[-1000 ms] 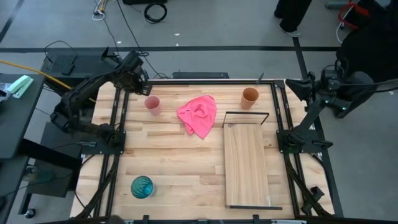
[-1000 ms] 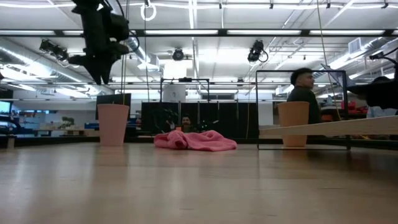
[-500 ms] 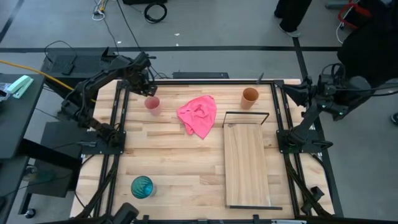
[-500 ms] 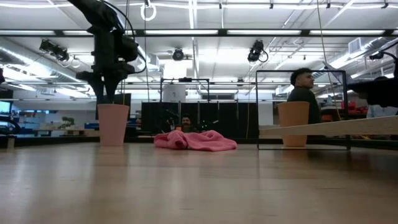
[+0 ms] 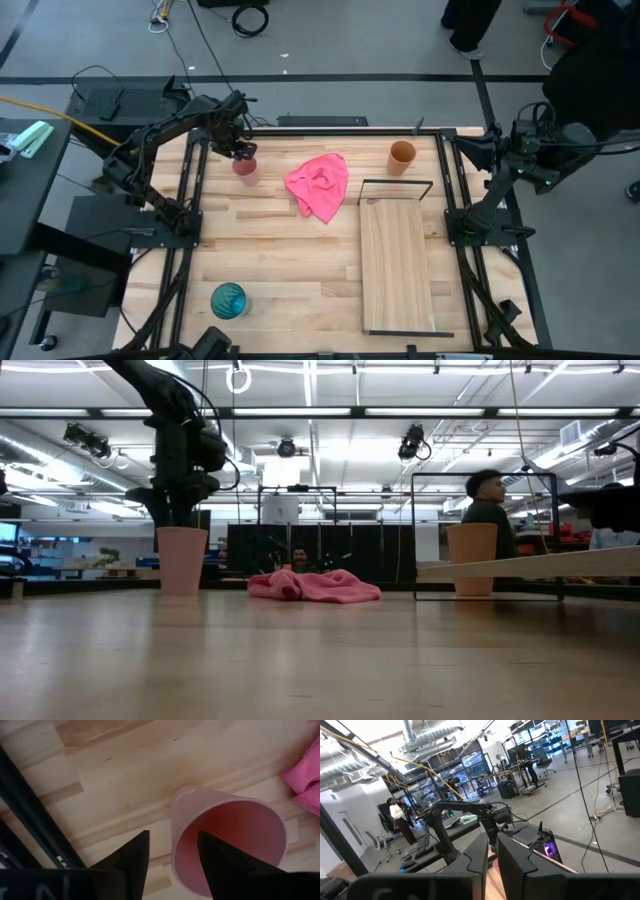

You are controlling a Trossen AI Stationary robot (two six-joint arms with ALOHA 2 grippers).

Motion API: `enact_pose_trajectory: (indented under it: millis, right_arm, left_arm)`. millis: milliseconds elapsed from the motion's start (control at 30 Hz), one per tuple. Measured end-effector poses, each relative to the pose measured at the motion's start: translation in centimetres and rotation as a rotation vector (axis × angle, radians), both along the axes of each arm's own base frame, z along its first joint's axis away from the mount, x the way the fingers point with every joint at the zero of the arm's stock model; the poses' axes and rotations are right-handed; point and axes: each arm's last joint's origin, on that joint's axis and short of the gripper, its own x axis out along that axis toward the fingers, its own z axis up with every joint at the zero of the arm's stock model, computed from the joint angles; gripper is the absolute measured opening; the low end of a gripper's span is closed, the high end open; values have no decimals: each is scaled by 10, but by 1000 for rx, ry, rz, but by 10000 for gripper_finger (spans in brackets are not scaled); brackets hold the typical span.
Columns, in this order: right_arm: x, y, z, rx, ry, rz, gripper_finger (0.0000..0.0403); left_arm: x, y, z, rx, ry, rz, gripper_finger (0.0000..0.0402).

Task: Stack small to large cups/mugs on shelf
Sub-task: Move the pink plastic glass from the top left to the center of the table

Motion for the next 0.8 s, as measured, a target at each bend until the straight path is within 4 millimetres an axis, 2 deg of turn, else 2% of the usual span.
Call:
enact_pose_trajectory:
  millis: [800]
  right_arm:
    - [3, 4, -3, 8, 13, 6, 48]
  left_arm:
    - [14, 2, -13, -9, 8, -10, 172]
